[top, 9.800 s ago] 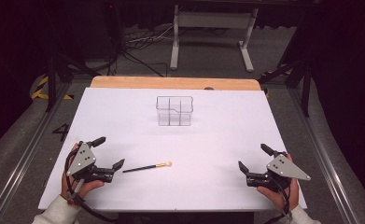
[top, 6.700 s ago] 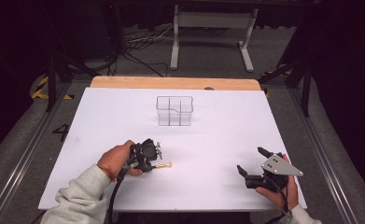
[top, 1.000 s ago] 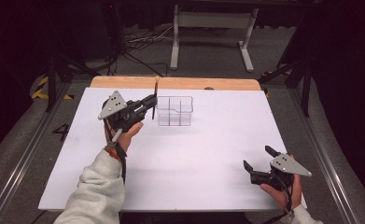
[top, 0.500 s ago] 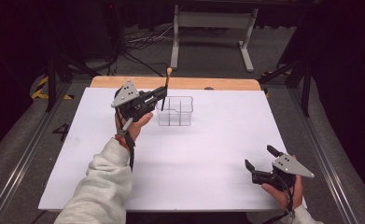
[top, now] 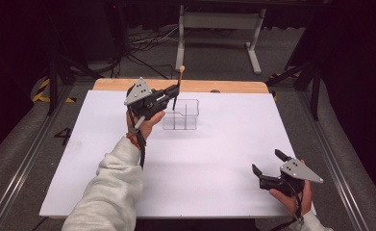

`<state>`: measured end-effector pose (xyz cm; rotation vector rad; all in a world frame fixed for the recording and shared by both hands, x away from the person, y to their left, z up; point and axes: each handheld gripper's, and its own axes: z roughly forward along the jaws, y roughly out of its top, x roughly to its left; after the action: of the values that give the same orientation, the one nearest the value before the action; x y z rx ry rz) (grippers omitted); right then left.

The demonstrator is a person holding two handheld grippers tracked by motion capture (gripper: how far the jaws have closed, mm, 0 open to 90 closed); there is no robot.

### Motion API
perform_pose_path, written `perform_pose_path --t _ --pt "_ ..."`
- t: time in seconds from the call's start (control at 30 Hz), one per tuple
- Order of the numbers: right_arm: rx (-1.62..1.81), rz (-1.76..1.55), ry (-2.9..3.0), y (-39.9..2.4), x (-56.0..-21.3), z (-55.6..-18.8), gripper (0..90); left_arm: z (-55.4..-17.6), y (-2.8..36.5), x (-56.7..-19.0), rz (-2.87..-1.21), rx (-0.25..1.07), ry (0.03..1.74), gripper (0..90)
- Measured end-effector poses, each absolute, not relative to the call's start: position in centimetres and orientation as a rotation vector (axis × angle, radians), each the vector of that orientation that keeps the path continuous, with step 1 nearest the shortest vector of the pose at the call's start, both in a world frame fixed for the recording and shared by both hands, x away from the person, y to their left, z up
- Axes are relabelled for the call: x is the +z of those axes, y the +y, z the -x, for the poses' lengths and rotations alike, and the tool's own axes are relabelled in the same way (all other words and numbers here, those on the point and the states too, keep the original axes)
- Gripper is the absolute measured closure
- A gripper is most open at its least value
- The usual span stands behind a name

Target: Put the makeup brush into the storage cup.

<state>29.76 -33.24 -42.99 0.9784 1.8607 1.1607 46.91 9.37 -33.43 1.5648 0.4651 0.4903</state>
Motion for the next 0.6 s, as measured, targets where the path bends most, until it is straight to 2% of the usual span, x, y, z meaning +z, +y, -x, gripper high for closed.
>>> perform_pose_path --t 0.6 --pt "1.16 -0.974 1.86 -33.3 -42.9 -29.9 7.1 -48.4 8.5 -34.1 -1.549 0.471 0.493 82.7"
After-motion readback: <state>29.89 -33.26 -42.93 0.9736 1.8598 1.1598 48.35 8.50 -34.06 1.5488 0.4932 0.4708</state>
